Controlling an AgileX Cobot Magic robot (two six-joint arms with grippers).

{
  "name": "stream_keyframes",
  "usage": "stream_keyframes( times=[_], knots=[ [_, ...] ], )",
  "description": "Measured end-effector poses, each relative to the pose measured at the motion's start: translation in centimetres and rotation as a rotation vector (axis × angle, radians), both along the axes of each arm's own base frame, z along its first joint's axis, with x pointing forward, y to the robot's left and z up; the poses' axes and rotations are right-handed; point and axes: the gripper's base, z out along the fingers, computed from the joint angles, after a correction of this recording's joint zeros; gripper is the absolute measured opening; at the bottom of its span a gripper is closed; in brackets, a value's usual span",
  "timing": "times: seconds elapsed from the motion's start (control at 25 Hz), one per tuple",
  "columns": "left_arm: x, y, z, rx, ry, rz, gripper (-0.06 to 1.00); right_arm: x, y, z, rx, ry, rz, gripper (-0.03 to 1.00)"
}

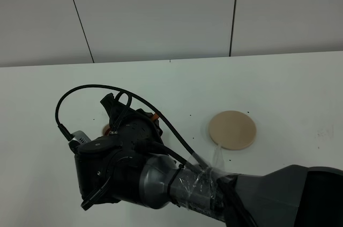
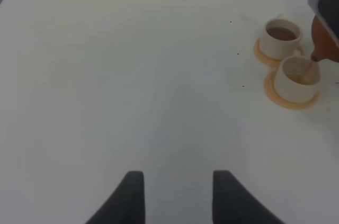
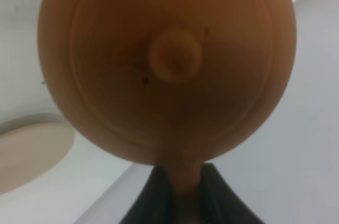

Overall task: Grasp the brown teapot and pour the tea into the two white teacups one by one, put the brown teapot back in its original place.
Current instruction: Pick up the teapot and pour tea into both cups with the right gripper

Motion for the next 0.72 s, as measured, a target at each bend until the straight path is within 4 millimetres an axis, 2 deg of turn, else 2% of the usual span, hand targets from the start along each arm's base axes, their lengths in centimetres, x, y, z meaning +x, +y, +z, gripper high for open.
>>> stream_keyframes(
  times=[0.72],
  knots=[
    [0.0, 0.0, 0.0, 0.0, 0.0, 0.0, 0.37, -0.09, 0.25, 0.22, -0.013, -0.028, 0.027, 0.09]
  ],
)
